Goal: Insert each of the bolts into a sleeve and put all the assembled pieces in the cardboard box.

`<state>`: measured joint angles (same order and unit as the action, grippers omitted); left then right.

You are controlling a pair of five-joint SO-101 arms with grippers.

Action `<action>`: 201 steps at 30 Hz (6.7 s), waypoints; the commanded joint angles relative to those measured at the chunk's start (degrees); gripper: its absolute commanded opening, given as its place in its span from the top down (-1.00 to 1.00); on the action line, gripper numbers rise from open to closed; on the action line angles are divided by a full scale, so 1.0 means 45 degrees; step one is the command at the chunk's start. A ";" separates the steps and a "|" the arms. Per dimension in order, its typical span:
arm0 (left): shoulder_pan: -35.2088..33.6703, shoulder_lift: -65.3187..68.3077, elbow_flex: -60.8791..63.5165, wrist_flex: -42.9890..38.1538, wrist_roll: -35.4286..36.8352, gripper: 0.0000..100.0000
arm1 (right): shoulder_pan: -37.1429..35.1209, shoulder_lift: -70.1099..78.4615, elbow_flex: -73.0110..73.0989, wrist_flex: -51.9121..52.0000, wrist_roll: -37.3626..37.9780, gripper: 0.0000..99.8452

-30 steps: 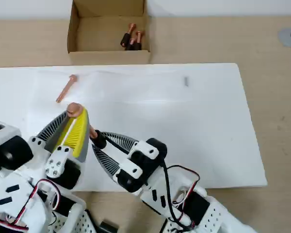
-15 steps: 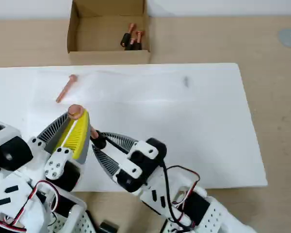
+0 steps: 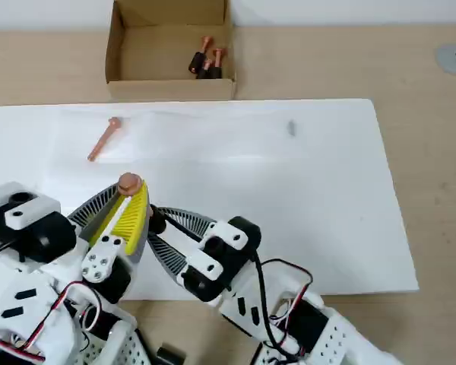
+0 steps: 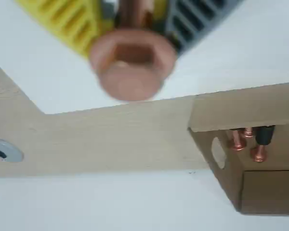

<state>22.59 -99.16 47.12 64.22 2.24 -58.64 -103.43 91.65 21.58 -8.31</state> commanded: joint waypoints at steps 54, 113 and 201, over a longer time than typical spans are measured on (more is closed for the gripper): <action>-0.2227 0.6847 -0.9162 0.5978 -0.1094 0.63 | 0.3429 -0.1748 -0.0830 -0.1348 -0.0039 0.98; -0.8459 0.6867 -0.1739 0.2051 -0.3810 0.63 | 0.8723 4.1368 -4.0039 0.1993 0.1211 0.97; -0.8498 -0.1104 0.9924 0.1602 -0.3731 0.63 | 1.1204 0.0303 -0.2589 0.7697 0.1875 0.98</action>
<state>-14.95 -103.82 90.64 74.07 -14.46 -9.05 -94.99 74.24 58.59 -1.27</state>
